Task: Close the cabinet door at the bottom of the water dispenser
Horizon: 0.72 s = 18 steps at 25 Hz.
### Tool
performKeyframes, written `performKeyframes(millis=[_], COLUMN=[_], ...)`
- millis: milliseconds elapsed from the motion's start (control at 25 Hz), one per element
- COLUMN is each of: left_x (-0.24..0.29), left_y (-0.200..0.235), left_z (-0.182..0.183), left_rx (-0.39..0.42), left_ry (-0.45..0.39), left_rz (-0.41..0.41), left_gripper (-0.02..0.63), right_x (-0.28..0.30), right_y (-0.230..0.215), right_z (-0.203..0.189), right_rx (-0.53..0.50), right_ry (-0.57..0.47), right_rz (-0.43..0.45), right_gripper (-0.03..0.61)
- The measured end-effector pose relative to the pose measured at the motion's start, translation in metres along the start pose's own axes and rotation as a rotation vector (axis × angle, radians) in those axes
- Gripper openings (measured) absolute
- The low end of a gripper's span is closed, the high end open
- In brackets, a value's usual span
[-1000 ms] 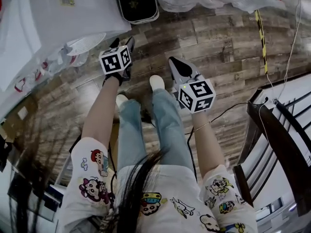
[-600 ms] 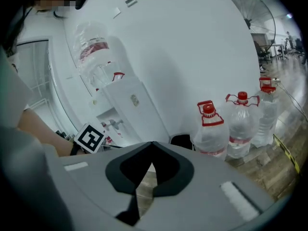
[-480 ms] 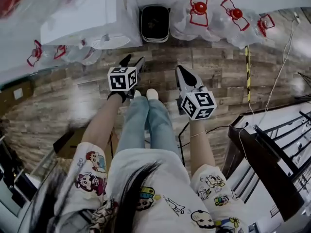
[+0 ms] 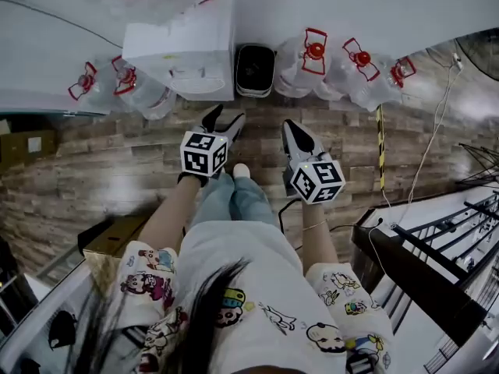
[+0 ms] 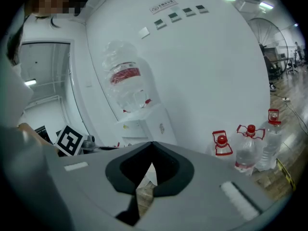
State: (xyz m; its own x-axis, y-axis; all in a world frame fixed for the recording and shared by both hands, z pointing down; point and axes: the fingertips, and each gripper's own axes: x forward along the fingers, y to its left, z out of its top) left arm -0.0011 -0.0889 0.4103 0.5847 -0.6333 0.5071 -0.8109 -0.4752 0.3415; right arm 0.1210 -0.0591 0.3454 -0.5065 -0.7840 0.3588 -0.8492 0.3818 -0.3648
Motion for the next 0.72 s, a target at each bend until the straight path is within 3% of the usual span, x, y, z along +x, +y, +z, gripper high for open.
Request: performKeyframes(millis=[120, 360, 520, 720], left_x=[-0.039, -0.122, -0.162, -0.197], left_y=[-0.023, -0.052, -0.062, -0.061], left_z=[0.039, 0.109, 0.140, 0.158], left_rx=[0.068, 0.100, 0.168, 0.177], left_ry=[-0.102, -0.310, -0.379, -0.416], left_rz=[-0.024, -0.029, -0.025, -0.013], left_gripper=[0.260, 0.212, 0.175, 0.123], right_x=[-0.019, -0.043, -0.048, -0.052], right_y=[0.025, 0.073, 0.099, 0.127], right_z=[0.028, 0.079, 0.112, 0.136], right_rx=[-0.040, -0.134, -0.199, -0.257], right_ry=[-0.042, -0.121, -0.169, -0.208], right_rz=[0.027, 0.090, 0.130, 0.185], right_gripper=[0.009, 0.009, 0.009, 0.009])
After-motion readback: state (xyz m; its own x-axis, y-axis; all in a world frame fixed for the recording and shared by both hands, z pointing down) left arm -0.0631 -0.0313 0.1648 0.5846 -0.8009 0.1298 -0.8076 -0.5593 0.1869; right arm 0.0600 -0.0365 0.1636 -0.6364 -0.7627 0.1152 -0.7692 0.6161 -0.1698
